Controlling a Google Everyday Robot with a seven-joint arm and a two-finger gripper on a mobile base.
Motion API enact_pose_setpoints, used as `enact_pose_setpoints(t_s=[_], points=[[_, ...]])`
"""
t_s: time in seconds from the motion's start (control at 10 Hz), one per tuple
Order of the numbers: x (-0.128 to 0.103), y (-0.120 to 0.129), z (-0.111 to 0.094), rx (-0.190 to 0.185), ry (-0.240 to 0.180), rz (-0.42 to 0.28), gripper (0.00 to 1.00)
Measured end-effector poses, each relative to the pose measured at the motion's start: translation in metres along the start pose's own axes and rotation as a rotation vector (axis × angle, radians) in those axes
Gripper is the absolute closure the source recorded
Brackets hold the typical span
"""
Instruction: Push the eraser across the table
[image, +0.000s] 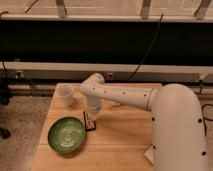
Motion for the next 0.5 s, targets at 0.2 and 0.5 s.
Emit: enact_pose_setpoints(t_s=[0.2,0.5], points=[[-0.0111,-0.0036,-0.0005,0.005,-0.008,-0.031,1.00],[-0.0116,-0.0040,-0.0009,0.009,-0.017,-0.036,1.00]])
